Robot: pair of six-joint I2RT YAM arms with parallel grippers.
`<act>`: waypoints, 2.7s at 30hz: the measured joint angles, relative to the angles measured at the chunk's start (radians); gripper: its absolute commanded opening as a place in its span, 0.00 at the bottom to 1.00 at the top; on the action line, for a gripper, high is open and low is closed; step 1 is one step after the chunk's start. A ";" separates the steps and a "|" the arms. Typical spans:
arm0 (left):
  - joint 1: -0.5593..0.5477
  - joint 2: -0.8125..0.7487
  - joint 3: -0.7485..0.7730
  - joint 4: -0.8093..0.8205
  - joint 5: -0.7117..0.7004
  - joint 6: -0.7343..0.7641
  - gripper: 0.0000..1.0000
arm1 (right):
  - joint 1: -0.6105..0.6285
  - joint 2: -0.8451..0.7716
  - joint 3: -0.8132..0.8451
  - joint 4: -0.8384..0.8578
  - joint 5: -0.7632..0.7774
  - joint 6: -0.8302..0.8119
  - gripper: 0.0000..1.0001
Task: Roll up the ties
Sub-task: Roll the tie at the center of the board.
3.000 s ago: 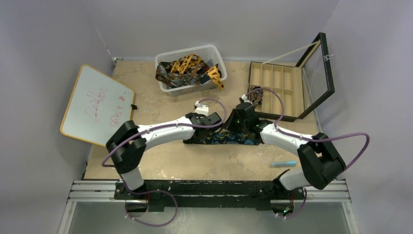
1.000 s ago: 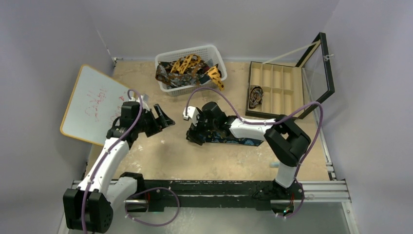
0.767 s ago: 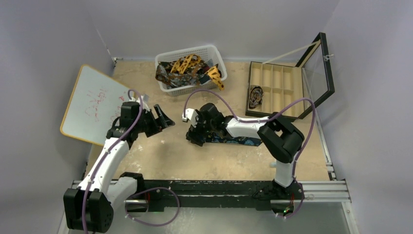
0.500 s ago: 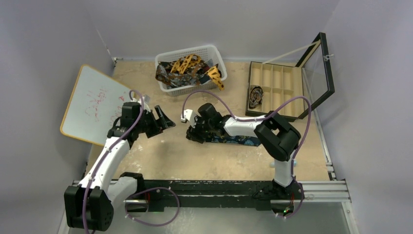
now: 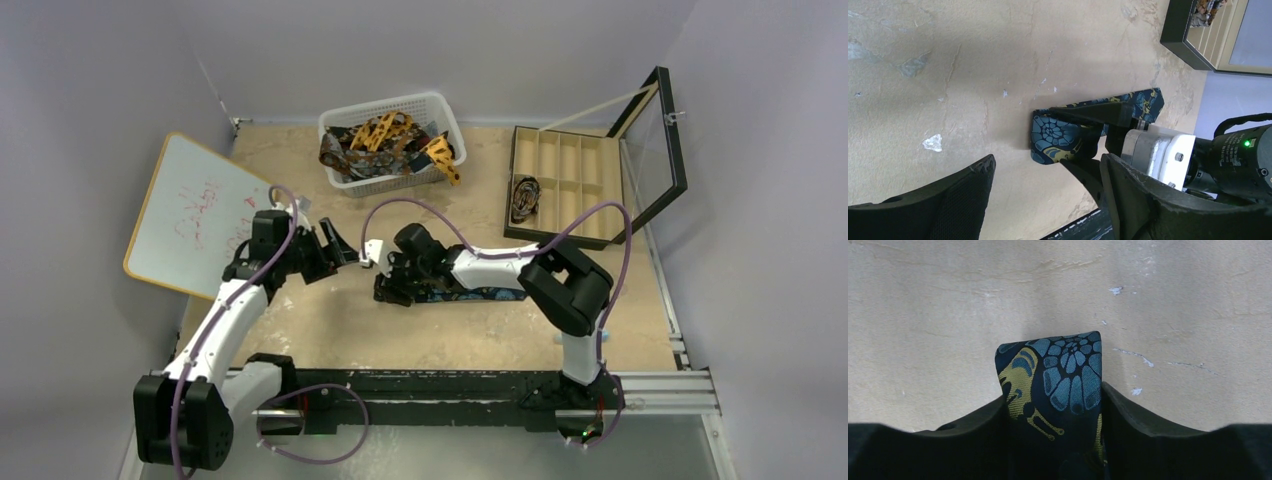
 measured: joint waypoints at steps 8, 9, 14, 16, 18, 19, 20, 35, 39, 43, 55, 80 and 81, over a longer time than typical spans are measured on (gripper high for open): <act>0.002 0.027 -0.021 0.022 0.034 0.001 0.74 | 0.003 -0.051 0.006 -0.091 -0.010 -0.018 0.82; 0.002 0.031 -0.026 0.027 0.039 0.002 0.74 | 0.003 -0.074 0.005 -0.098 -0.010 -0.018 0.89; 0.002 0.053 -0.054 0.070 0.066 -0.002 0.74 | 0.000 -0.229 -0.036 -0.055 0.023 0.039 0.99; 0.003 0.074 -0.068 0.101 0.081 -0.003 0.74 | -0.011 -0.319 -0.105 0.014 0.075 0.152 0.99; 0.003 0.096 -0.081 0.126 0.094 -0.009 0.74 | -0.043 -0.388 -0.172 0.069 0.120 0.304 0.99; 0.004 0.108 -0.091 0.143 0.103 -0.011 0.74 | -0.080 -0.414 -0.204 0.089 0.124 0.418 0.99; 0.005 0.120 -0.102 0.165 0.114 -0.013 0.74 | -0.129 -0.425 -0.230 0.105 0.113 0.520 0.99; 0.006 0.266 -0.179 0.403 0.255 -0.039 0.70 | -0.267 -0.386 -0.459 0.311 -0.072 1.101 0.63; 0.006 0.277 -0.182 0.423 0.274 -0.038 0.67 | -0.267 -0.352 -0.446 0.335 -0.092 1.118 0.56; 0.006 0.283 -0.182 0.430 0.285 -0.037 0.66 | -0.266 -0.294 -0.416 0.336 -0.105 1.119 0.54; 0.006 0.306 -0.188 0.457 0.322 -0.036 0.63 | -0.264 -0.248 -0.402 0.344 -0.124 1.117 0.38; -0.032 0.418 -0.229 0.602 0.411 -0.064 0.62 | -0.263 -0.156 -0.370 0.328 -0.118 1.115 0.22; -0.040 0.427 -0.231 0.618 0.406 -0.077 0.62 | -0.263 -0.153 -0.369 0.327 -0.118 1.115 0.22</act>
